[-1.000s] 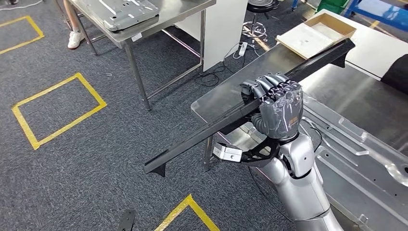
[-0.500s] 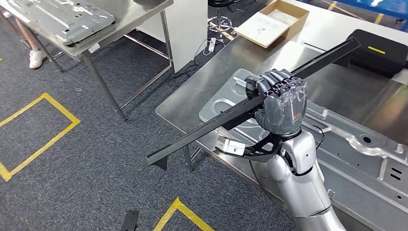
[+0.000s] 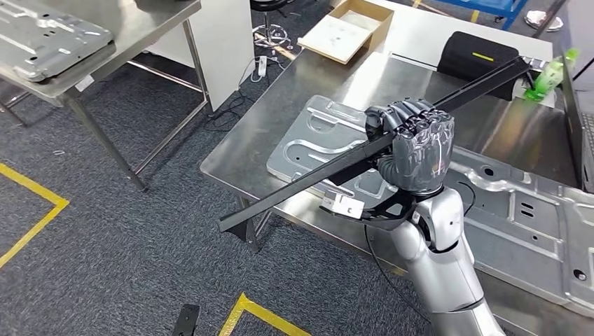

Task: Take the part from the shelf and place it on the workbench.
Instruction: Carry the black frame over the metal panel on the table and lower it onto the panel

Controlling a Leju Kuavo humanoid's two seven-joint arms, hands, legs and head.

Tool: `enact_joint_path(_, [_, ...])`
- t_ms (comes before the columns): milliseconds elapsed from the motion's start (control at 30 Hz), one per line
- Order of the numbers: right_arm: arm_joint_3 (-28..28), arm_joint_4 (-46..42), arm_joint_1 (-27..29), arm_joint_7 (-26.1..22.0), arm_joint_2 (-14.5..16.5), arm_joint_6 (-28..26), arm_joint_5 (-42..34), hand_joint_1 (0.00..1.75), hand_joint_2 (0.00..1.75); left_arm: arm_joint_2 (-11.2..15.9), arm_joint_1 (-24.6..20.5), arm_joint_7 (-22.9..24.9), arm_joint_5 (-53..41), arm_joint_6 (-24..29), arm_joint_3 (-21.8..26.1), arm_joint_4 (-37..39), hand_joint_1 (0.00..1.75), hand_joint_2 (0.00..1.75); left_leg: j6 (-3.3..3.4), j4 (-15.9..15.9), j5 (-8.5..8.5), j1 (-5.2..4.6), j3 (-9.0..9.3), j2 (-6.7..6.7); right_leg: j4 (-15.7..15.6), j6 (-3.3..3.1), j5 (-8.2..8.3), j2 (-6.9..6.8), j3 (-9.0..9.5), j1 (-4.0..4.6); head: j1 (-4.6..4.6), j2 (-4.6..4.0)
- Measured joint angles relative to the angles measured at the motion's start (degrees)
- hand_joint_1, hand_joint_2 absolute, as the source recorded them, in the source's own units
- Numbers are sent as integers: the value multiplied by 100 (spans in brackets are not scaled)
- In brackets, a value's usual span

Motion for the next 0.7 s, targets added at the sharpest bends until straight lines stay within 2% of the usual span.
enact_joint_path(33, [-3,10,3,1,-3,0,0,175,175,-1,-2,0,0,0,0,0,0,175,-4,2,-7,-1,6,67,-161,-3,131,-24,93,-2,1,0])
enact_joint_path(67, [-9,16,0,1,-6,0,1,175,175,-2,-5,-1,0,-1,0,0,0,175,-14,3,-19,-3,19,128,-531,-19,327,-89,301,5,1,0])
enact_joint_path(100, [-16,19,-8,1,-9,0,1,175,175,-3,-7,-1,-1,-5,0,0,0,175,-30,6,-34,-14,35,185,-952,-47,481,-222,534,30,1,0])
enact_joint_path(167, [-38,27,-29,9,-10,0,-4,175,175,-4,-11,-3,-10,-20,0,0,0,175,-75,16,-66,-48,61,288,-1528,-117,642,-416,830,92,-2,0])
enact_joint_path(200, [-56,37,-34,14,-14,0,-12,175,175,-4,-14,-7,-16,-32,0,0,0,175,-100,16,-77,-64,70,338,-1602,-143,632,-441,853,118,-3,0])
enact_joint_path(267, [-126,74,-34,11,-28,0,-44,175,175,-5,-24,-17,-28,-60,-1,0,0,175,-157,11,-106,-72,92,428,-1627,-196,654,-311,846,109,-2,0])
enact_joint_path(300, [-174,99,-37,2,-38,0,-67,175,175,-5,-28,-25,-36,-75,-2,0,0,175,-185,56,-160,-64,87,379,-1650,-228,671,-248,855,89,-2,0])
enact_joint_path(333, [-228,132,-45,-10,-45,0,-92,175,175,-5,-31,-33,-43,-94,-2,0,0,175,-209,192,-267,-54,42,276,-1675,-265,691,-188,866,67,-3,0])
enact_joint_path(400, [-332,220,-60,-44,-50,1,-129,175,175,-4,-19,-48,-51,-145,-2,0,0,175,-239,807,-611,-32,-214,-17,-1696,-309,713,-67,874,42,-7,0])
enact_joint_path(433, [-391,284,-59,-67,-50,2,-137,175,175,-4,-5,-52,-52,-179,-2,0,0,175,-249,1201,-773,-29,-397,-99,-1691,-318,716,2,870,41,-9,0])
enact_joint_path(467, [-453,349,-53,-88,-50,2,-139,175,175,-3,10,-56,-52,-210,-2,0,0,175,-257,1505,-856,-28,-548,-140,-1682,-319,716,79,867,41,-9,0])
enact_joint_path(500, [-525,413,-46,-104,-50,2,-143,175,175,-1,22,-62,-51,-238,-2,0,0,175,-259,1628,-828,-27,-624,-160,-1668,-316,713,160,865,39,-10,0])
enact_joint_path(533, [-604,471,-42,-123,-51,2,-150,175,175,4,28,-68,-51,-257,-1,0,0,175,-255,1526,-686,-26,-599,-171,-1650,-310,708,240,863,37,-10,0])
enact_joint_path(567, [-678,518,-41,-140,-51,2,-160,175,175,9,28,-76,-51,-270,-1,0,0,175,-244,1216,-463,-23,-478,-203,-1628,-298,698,316,864,32,-10,0])
enact_joint_path(633, [-806,597,-51,-167,-54,2,-182,175,175,19,24,-91,-52,-289,-1,0,0,175,-216,488,-119,5,-179,-451,-1568,-255,674,458,838,25,-8,0])
enact_joint_path(667, [-855,639,-61,-174,-55,2,-189,175,175,21,21,-97,-54,-298,-2,0,0,175,-206,262,-50,15,-88,-568,-1544,-222,674,522,805,20,-10,0])
enact_joint_path(700, [-902,685,-66,-181,-60,2,-191,175,175,22,19,-102,-56,-309,-2,0,0,175,-196,167,-51,15,-53,-652,-1533,-183,683,587,768,8,-9,0])
